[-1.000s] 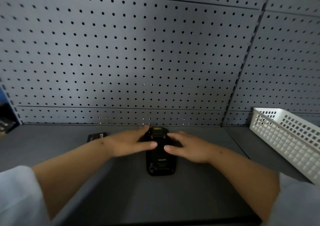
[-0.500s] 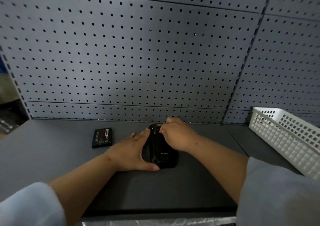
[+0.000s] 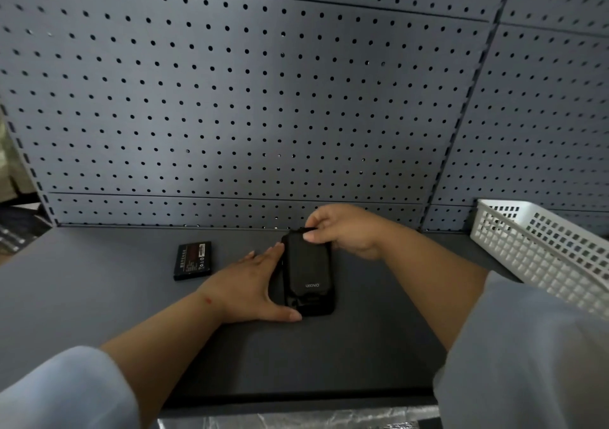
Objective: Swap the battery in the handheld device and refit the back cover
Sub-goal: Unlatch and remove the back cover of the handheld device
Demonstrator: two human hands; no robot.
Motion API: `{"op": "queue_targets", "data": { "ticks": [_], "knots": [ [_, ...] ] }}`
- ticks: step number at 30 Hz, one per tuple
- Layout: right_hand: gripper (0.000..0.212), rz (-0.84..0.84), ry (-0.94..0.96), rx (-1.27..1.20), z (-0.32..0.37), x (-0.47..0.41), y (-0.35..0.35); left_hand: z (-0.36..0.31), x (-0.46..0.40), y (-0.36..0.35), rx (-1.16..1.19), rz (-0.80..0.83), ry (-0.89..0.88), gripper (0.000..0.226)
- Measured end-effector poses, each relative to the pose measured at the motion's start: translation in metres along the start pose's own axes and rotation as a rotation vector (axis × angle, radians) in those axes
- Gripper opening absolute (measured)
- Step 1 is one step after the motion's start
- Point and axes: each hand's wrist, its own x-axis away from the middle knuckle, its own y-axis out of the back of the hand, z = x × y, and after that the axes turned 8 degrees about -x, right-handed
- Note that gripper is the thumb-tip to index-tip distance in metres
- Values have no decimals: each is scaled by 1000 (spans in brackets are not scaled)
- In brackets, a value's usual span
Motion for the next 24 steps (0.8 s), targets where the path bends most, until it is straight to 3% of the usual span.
{"op": "queue_targets", "data": {
  "ticks": [2,4,10,20,22,24],
  "knots": [
    [9,-31,24,-304,-7,8,16,-1,1,0,3,7,9,137],
    [9,-84,5,-389,-17,18,35,0,1,0,18,28,27,140],
    [6,-271,-166,-42,-67,36,57,0,2,-2,26,33,30,142],
    [38,-503,-15,506,-77,42,37,3,1,-3,35,28,35,144],
    [44,-439,97,533,-65,42,22,3,1,-4,32,24,34,144],
    [49,-271,163,549,-51,39,6,3,0,-4,21,21,31,144]
  ]
}}
